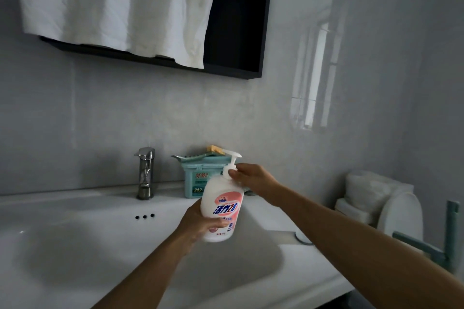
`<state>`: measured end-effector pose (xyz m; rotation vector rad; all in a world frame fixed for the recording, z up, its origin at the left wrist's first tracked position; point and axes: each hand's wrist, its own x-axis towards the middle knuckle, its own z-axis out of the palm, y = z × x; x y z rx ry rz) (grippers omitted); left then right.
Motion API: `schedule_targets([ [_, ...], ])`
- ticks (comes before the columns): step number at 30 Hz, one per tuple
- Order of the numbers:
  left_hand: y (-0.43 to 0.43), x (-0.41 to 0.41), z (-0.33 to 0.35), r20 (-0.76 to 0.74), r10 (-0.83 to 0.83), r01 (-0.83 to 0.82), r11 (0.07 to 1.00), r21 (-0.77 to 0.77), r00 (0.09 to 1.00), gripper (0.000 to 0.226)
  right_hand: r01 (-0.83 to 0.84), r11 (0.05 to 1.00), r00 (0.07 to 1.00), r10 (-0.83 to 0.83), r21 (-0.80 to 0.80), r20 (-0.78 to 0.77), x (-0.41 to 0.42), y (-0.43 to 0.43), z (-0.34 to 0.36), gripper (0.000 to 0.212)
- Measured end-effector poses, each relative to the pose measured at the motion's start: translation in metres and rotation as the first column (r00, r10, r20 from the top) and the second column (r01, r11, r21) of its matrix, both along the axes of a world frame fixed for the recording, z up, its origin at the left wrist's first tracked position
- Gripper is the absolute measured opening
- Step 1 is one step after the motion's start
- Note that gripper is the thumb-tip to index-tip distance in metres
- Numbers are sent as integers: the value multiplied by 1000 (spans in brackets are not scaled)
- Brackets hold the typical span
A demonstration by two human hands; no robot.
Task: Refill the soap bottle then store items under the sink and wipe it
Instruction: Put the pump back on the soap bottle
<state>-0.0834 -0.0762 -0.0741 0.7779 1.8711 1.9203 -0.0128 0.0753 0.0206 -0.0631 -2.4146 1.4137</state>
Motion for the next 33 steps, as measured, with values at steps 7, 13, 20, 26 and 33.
schedule_targets([
  [7, -4, 1, 3, 5, -66, 66, 997, -43, 998, 60, -62, 998, 998, 62, -18, 28, -4, 1, -4, 14],
  [13, -6, 3, 9, -14, -83, 81, 993, -82, 996, 49, 117, 993, 993, -117, 1, -9, 0, -7, 3, 22],
  [20, -4, 7, 9, 22, -124, 124, 992, -38, 992, 47, -53, 973, 999, 53, -224, -6, 4, -15, 6, 29],
  [26, -4, 10, 12, 8, -117, 118, 991, -60, 993, 49, 138, 990, 990, -137, 4, -19, -1, -18, 8, 28],
  [33, -7, 8, 13, 77, -88, 90, 996, -22, 993, 49, -53, 994, 999, 53, -94, 0, 1, -12, 7, 33],
])
